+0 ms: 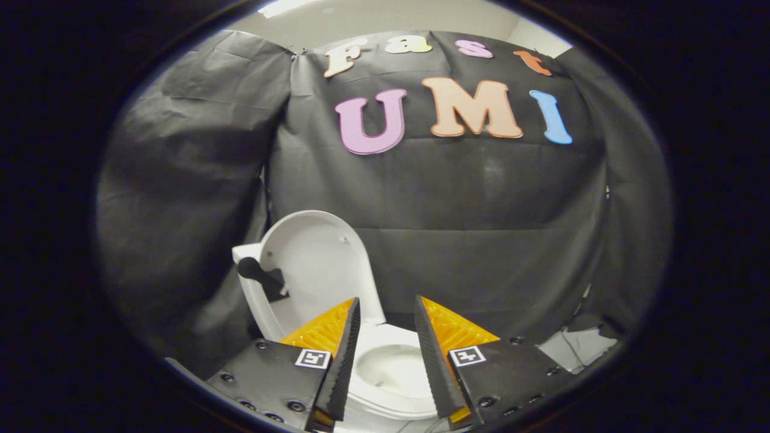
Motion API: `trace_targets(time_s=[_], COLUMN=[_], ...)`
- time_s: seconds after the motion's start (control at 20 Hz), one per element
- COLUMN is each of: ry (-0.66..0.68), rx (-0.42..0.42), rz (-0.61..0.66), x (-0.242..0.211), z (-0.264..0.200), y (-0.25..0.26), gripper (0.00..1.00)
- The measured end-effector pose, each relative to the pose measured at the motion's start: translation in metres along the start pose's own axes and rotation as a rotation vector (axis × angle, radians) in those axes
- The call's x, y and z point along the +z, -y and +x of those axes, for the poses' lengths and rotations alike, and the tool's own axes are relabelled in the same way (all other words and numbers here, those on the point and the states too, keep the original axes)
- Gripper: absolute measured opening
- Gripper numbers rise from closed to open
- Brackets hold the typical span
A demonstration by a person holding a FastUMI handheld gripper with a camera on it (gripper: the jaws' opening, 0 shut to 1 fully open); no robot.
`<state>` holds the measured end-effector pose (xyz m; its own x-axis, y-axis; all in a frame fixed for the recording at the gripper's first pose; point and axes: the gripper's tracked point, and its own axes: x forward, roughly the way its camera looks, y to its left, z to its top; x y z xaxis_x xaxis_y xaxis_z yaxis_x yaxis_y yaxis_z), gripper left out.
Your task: Open the toilet lid.
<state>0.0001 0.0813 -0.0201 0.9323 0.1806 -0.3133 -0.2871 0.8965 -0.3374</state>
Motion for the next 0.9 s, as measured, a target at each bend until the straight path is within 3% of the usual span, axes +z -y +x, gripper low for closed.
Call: trace_targets(time_s=[0.4,0.9], ry=[-0.055,-0.073], rx=[-0.122,-0.175], rz=[-0.017,-0.056], x=[-0.030,-0.035], z=[-0.044,-0.071], y=[0.083,0.118], gripper=[0.57,0.58])
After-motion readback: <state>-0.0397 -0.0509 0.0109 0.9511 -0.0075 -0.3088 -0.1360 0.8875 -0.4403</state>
